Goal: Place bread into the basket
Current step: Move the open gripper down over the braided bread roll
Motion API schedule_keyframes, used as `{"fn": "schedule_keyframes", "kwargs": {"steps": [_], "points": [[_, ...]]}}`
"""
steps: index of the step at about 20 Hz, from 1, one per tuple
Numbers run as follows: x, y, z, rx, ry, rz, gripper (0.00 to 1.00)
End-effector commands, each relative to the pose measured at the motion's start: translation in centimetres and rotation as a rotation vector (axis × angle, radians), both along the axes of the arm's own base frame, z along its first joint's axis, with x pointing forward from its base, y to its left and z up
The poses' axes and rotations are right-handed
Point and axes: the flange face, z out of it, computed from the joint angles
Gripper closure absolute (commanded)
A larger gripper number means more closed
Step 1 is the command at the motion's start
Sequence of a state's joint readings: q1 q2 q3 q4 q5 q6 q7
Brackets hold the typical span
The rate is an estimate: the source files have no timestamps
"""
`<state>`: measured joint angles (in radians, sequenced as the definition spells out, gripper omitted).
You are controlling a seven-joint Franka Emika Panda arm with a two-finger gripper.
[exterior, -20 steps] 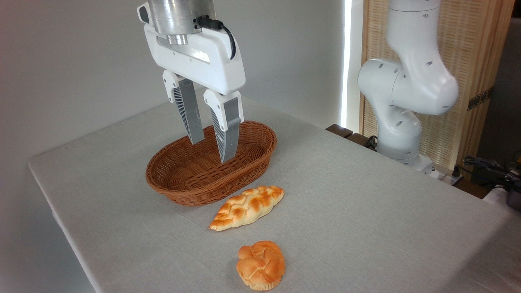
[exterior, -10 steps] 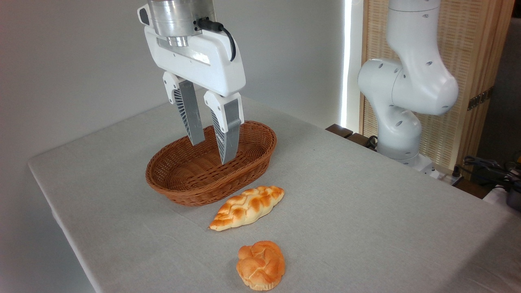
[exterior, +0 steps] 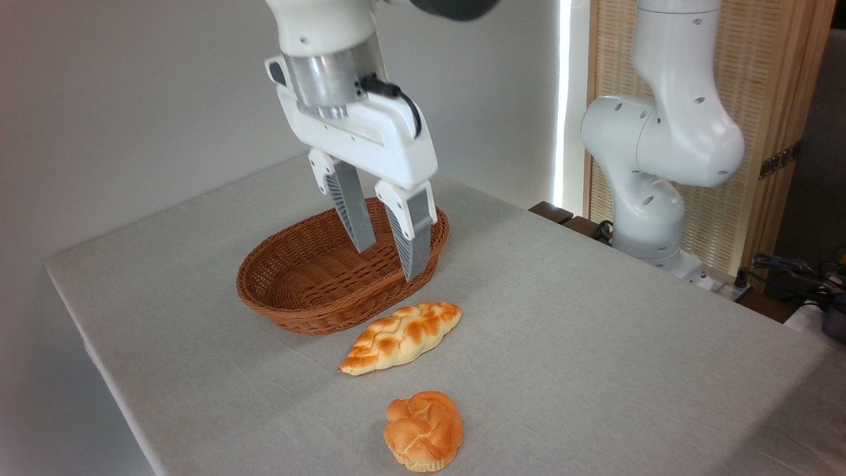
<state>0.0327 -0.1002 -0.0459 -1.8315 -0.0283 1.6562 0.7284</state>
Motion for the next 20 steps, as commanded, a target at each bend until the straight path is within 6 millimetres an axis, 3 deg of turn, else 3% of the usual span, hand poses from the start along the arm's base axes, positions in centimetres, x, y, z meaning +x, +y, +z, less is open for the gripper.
{"fn": "schedule_keyframes", "kwargs": {"steps": [1, 5, 9, 11, 14, 20], "points": [[-3.1, 0.2, -3.0, -0.002, -0.038, -0.002, 0.0], [-4.7, 0.2, -6.7, 0.007, 0.023, -0.009, 0.0], [-5.1, -0.8, -11.5, 0.006, 0.0, -0.034, 0.0], [-5.3, -1.0, -12.9, 0.003, 0.018, -0.057, 0.0], [-5.5, -1.6, -13.9, -0.035, 0.035, -0.121, 0.0], [-5.3, -1.5, -13.9, -0.056, 0.031, -0.108, 0.0]]}}
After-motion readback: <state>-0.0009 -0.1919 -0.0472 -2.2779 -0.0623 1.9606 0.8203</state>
